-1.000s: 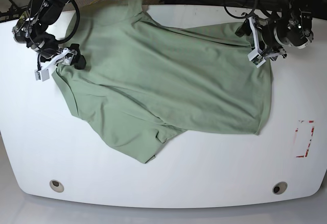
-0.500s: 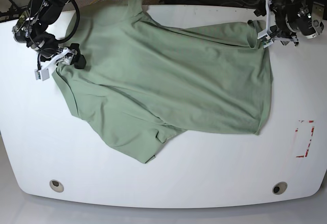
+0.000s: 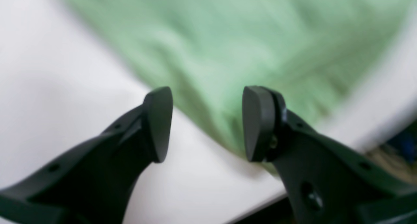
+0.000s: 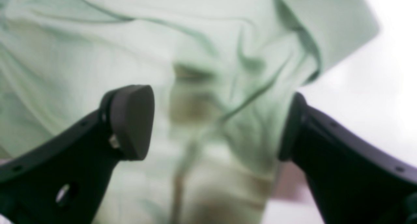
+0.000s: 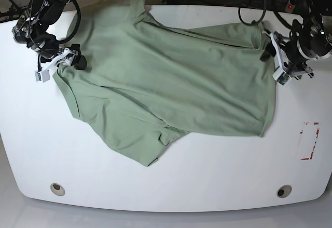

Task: Fold the T-shirt properly
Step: 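Grasp the shirt body with both grippers, pressing into the fabric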

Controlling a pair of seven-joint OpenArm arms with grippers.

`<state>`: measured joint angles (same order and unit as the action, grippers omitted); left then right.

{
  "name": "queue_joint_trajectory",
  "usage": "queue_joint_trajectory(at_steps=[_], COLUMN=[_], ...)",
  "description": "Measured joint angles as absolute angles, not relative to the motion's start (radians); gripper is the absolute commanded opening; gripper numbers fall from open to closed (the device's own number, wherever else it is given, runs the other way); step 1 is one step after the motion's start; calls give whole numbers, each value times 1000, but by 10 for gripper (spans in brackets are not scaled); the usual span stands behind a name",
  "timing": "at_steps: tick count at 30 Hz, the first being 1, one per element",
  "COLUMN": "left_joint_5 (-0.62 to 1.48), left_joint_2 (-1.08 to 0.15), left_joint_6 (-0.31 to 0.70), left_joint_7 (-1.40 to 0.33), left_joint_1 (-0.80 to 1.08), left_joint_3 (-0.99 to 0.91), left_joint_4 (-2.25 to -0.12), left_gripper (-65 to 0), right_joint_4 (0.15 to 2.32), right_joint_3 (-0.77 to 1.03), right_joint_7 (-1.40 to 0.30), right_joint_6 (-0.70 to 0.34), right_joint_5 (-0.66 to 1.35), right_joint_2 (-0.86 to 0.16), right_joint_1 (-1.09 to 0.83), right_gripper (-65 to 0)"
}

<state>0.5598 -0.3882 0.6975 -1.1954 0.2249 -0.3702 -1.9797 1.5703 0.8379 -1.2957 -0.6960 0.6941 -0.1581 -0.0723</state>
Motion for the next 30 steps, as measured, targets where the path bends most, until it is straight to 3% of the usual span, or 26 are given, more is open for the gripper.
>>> queue_joint_trajectory(at_steps=[7,10,13,21,28,30], left_joint_5=[551,487,381,133,169,178], left_joint_2=[-243,-196,-184,-179,-221,-243], left_joint_6=[696,602,587,587,600,603], left_joint_7=[-1218,-1186,-1124,-942,-860,-844], left_joint_1=[129,116,116,99,76,77], left_joint_3=[-434,-403,-318,-110,-82,-83], left_joint_4=[-1927,-1885,-1835,-1666,-1552,-1531], left_gripper=[-335,-333,-333,-333,-333,-333], right_joint_4=[1822,1840,1828,1644,1364,1281], right_joint_3=[717,598,495,331,334,332], right_joint_7=[-1264,-1250,-1214,-1061,-970,-943], right_joint_6=[-693,-694,-697,-698,-692,-691], right_joint_5=[705,701,690,503,380,352], right_joint_2=[-166,-173,-176,-177,-186,-192], right_joint_1=[-121,-132,-132,1,224,277], right_gripper=[-182,-182,-184,-185,-187,-222])
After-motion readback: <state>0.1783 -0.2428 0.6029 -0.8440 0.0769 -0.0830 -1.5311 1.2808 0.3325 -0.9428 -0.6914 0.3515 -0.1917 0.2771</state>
